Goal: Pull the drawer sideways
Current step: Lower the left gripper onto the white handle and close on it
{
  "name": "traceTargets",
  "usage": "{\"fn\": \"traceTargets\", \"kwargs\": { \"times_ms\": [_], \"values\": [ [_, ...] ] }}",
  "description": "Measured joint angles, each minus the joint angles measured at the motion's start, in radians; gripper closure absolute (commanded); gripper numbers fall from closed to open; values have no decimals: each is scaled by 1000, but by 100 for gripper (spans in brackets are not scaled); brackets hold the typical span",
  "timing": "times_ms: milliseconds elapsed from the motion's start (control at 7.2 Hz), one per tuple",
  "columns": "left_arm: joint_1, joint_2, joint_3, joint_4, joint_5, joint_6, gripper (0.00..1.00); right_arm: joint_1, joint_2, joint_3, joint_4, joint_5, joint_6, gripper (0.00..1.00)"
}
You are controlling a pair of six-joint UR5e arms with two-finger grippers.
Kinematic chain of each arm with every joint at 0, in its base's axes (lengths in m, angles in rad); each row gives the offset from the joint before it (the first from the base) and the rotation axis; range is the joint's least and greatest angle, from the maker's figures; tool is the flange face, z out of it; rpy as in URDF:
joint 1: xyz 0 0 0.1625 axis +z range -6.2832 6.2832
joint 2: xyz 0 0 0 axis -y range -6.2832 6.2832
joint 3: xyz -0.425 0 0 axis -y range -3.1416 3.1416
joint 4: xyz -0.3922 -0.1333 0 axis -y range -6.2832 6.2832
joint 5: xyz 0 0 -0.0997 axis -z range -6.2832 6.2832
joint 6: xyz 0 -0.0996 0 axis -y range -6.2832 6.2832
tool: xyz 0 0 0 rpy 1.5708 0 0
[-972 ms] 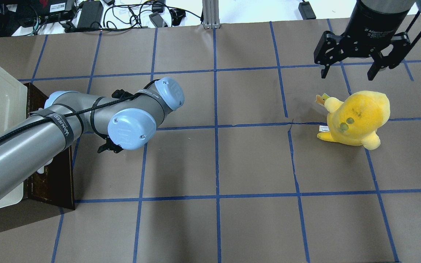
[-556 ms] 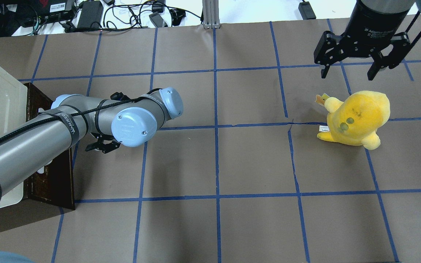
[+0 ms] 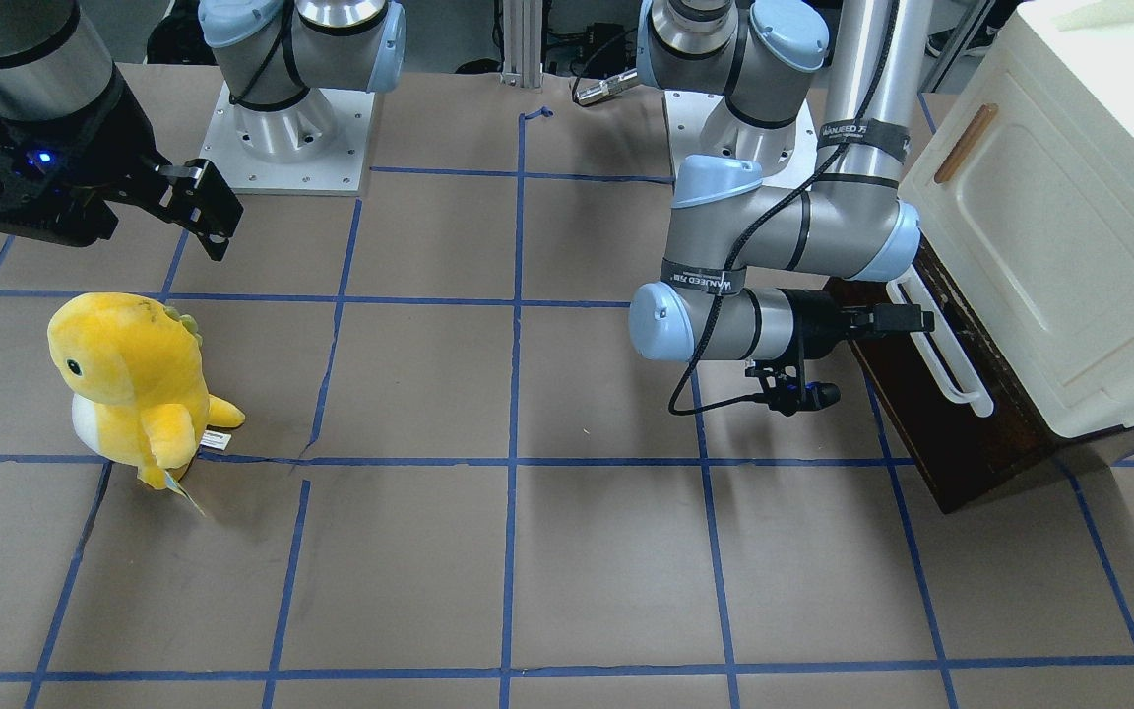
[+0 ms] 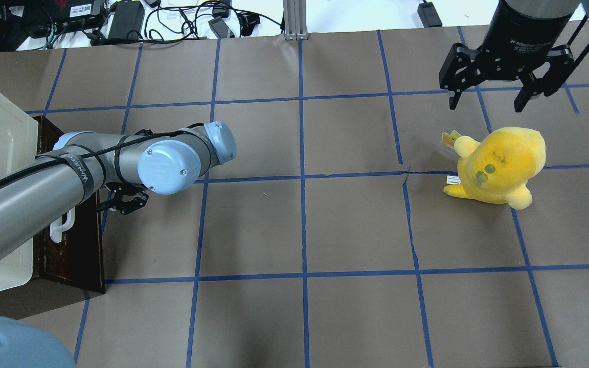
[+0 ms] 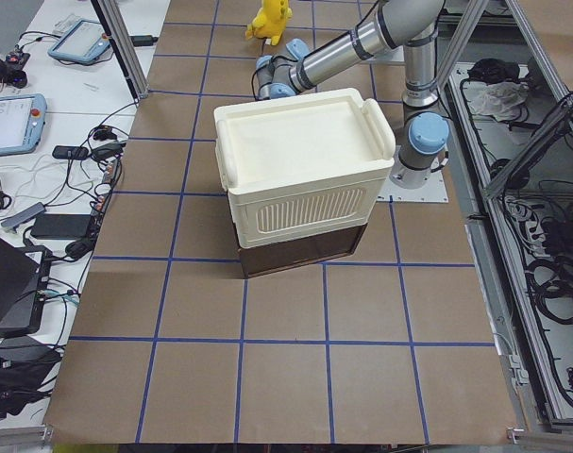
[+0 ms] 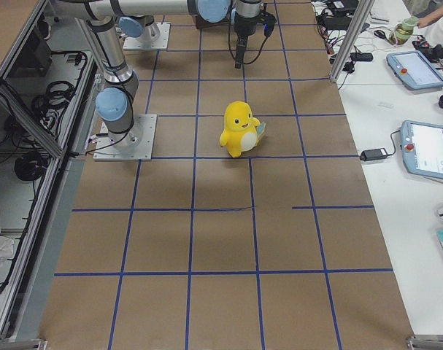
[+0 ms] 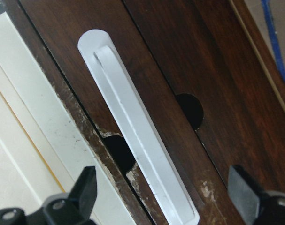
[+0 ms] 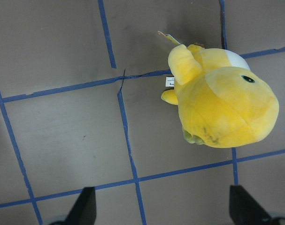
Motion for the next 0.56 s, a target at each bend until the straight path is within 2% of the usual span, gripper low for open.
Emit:
{"fn": "traceTargets", "kwargs": {
  "times_ms": [556],
  "values": [
    [29, -2, 0, -4, 17, -15, 9, 0, 0, 0, 0, 0, 0, 0]
  ]
}}
